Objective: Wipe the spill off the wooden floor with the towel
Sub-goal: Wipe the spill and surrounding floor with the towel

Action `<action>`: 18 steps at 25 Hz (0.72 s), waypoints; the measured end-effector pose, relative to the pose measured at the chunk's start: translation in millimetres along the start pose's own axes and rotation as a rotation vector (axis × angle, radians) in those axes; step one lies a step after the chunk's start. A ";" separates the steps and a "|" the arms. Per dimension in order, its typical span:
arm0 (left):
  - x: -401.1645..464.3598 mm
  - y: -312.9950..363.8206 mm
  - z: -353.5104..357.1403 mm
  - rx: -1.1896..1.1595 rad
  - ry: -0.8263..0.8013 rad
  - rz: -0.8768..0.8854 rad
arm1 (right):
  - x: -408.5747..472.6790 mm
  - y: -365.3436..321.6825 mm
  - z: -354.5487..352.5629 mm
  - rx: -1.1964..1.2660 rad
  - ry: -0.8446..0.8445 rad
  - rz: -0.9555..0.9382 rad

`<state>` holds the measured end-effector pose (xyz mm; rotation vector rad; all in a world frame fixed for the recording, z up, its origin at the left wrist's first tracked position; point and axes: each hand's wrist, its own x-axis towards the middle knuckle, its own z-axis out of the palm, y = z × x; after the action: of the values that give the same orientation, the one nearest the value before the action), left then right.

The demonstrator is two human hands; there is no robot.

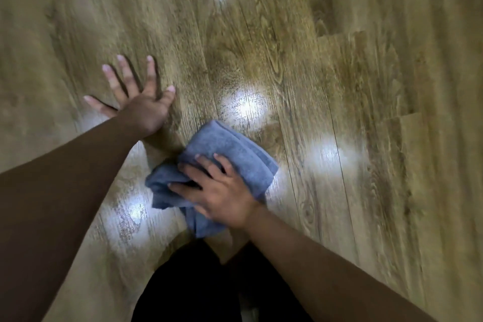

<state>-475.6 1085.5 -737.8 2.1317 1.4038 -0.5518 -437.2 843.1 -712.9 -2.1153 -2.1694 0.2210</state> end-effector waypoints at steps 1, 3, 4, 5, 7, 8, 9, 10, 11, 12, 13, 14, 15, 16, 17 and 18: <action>-4.2 1.0 -0.4 -0.015 0.049 0.007 | 3.1 19.3 -2.6 -0.019 -0.035 -0.016; -10.5 -8.3 -3.8 -0.032 0.245 0.091 | 23.9 62.6 -7.8 -0.044 -0.074 0.059; -11.2 -15.2 -9.3 -0.042 0.349 0.146 | 34.9 83.4 -10.7 -0.056 -0.060 0.142; -7.5 -25.1 -16.3 -0.035 0.422 0.193 | 44.9 102.8 -13.3 -0.053 -0.036 0.233; 15.2 -52.3 -37.0 0.002 0.479 0.213 | 68.7 137.0 -21.1 -0.024 -0.015 0.386; 30.0 -64.1 -48.5 -0.001 0.490 0.181 | 83.3 154.8 -24.6 -0.028 -0.003 0.445; 44.6 -74.0 -59.1 -0.017 0.510 0.146 | 100.0 172.8 -27.6 -0.035 0.009 0.491; 56.7 -81.9 -65.3 -0.015 0.535 0.137 | 118.2 190.7 -30.7 -0.039 0.021 0.522; 64.7 -87.1 -66.8 0.007 0.554 0.157 | 137.7 209.0 -33.5 -0.049 0.041 0.540; 68.9 -88.3 -65.7 0.028 0.562 0.193 | 158.2 229.2 -35.4 -0.073 0.069 0.560; 70.3 -85.0 -64.7 0.030 0.573 0.223 | 178.3 251.0 -38.2 -0.117 0.100 0.598; 70.4 -83.2 -63.9 0.023 0.580 0.233 | 198.6 270.8 -40.0 -0.155 0.125 0.654; 69.5 -84.3 -63.9 0.022 0.576 0.224 | 222.8 286.5 -40.1 -0.157 0.148 0.736; 68.9 -84.8 -65.1 0.027 0.567 0.209 | 249.2 300.2 -41.2 -0.134 0.179 0.848; 69.2 -86.3 -66.1 0.039 0.561 0.192 | 275.9 309.3 -41.5 -0.099 0.203 0.966; 69.1 -86.9 -66.8 0.055 0.557 0.179 | 300.2 312.8 -41.6 -0.064 0.226 1.072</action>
<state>-526.4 1204.4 -744.2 2.5437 1.4538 0.0882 -130.3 1151.5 -735.0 -2.9192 -0.7587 -0.0243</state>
